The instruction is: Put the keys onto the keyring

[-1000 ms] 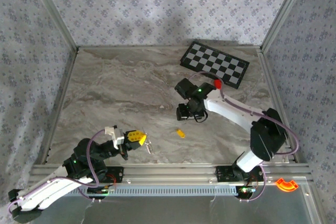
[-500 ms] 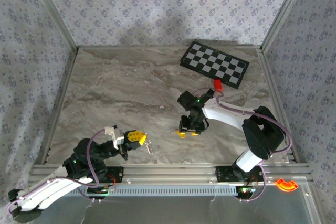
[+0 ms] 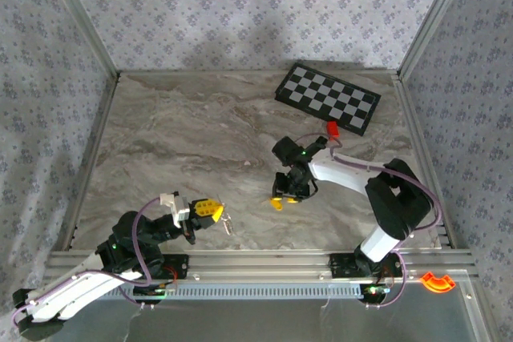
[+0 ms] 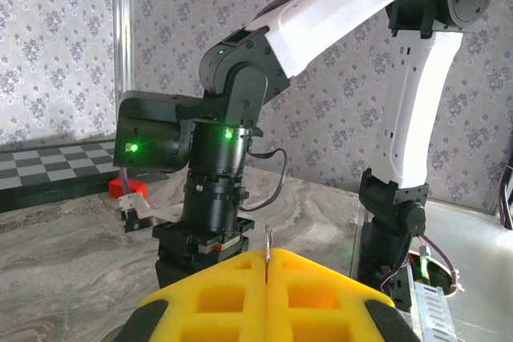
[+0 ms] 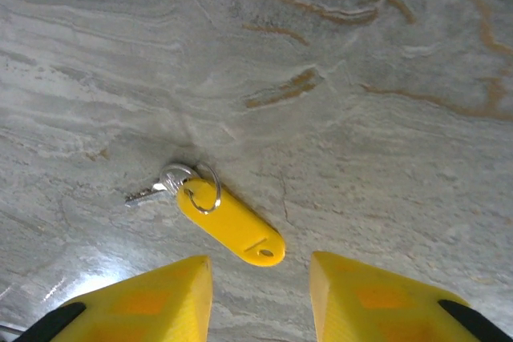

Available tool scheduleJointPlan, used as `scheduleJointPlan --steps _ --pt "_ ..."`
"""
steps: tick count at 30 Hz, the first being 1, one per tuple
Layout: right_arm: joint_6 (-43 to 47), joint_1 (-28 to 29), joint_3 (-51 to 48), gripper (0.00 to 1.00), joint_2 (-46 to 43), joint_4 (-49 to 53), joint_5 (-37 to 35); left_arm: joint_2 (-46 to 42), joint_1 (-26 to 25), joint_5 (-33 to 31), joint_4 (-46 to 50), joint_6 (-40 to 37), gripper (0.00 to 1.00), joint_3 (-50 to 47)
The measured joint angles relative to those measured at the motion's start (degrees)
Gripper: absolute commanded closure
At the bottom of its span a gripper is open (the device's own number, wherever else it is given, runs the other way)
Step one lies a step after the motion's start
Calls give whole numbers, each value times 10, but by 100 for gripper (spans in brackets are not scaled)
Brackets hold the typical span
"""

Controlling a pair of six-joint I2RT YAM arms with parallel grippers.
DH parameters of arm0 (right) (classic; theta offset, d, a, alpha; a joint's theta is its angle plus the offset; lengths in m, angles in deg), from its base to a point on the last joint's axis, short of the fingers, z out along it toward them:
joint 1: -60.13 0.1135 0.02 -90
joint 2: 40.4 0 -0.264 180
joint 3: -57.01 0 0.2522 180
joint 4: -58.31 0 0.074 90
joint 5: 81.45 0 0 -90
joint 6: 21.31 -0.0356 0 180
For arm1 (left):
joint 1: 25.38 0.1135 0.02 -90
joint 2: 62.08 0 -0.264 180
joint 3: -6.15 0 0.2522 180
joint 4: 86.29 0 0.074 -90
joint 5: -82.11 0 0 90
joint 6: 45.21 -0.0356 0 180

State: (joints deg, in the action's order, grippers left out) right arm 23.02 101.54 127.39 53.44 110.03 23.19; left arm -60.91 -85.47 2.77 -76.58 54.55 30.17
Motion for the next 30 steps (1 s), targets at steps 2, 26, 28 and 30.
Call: scheduleJointPlan --steps 2,26,28,30 --pt "2 -3 5 65 12 -2 4 0 0 0 0 0 100 0" --pt "94 -35 83 72 99 16 81 0 0 0 0 0 100 0" --pt "103 -38 86 73 102 22 84 0 0 0 0 0 100 0" --pt "112 -41 87 73 105 28 87 0 0 0 0 0 100 0"
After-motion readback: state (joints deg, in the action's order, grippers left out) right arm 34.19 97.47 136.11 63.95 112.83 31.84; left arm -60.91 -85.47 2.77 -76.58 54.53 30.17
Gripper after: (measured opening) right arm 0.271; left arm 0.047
